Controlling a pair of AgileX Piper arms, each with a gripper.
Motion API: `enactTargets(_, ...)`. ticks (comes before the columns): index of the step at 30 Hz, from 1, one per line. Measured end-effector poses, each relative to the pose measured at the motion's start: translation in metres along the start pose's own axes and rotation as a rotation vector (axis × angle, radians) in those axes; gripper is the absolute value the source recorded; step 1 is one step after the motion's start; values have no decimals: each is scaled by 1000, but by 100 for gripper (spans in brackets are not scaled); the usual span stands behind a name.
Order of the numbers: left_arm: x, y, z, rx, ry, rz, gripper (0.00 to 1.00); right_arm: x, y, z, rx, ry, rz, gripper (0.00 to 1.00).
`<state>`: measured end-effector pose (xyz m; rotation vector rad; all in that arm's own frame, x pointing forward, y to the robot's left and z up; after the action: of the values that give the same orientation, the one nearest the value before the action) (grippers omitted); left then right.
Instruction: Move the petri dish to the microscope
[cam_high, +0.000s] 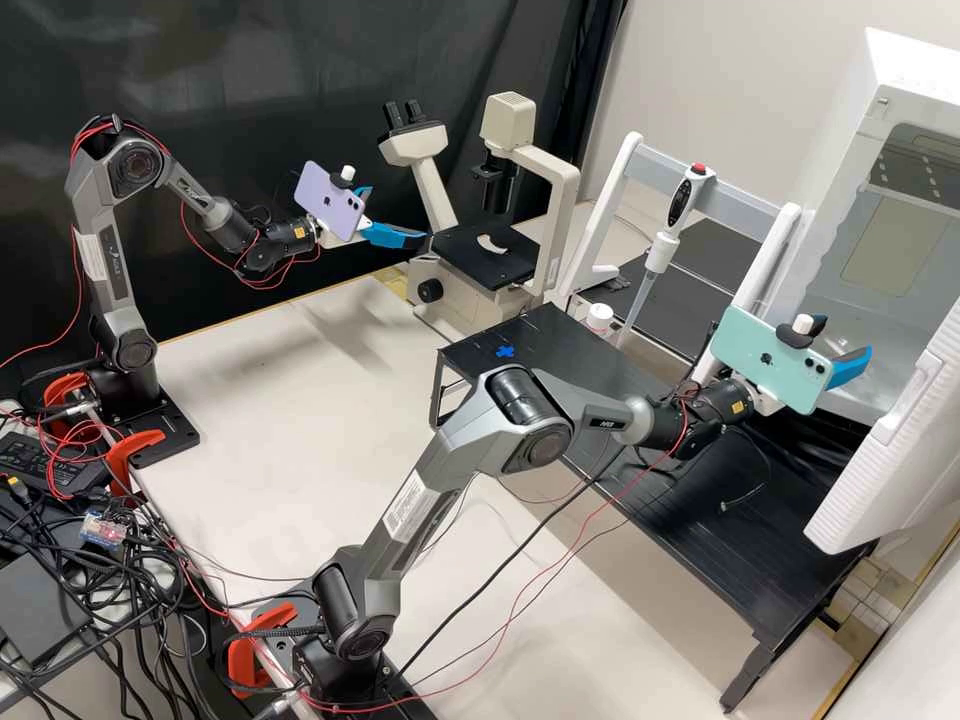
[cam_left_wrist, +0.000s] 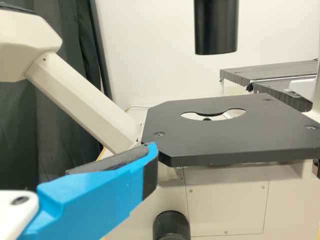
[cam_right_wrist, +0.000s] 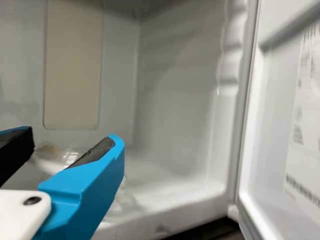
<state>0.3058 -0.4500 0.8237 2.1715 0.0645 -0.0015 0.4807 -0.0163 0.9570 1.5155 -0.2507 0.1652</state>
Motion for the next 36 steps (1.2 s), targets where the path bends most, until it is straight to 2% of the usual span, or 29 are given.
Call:
enactTargets(9, 0, 0, 0, 0, 0, 0, 100, -9, 4, 17, -4, -51, -25, 100)
enactTargets(14, 0, 0, 0, 0, 0, 0, 100, -13, 8, 20, -13, -51, -24, 100)
enactTargets(18, 0, 0, 0, 0, 0, 0, 100, -13, 9, 19, 0, -47, -24, 100)
enactTargets(23, 0, 0, 0, 0, 0, 0, 100, -14, 12, 19, -10, -29, -27, 100)
enactTargets(28, 0, 0, 0, 0, 0, 0, 100, -13, 13, 17, 31, -6, -24, 100)
enactTargets(36, 0, 0, 0, 0, 0, 0, 100, 3, 22, 10, 54, 53, -23, 100)
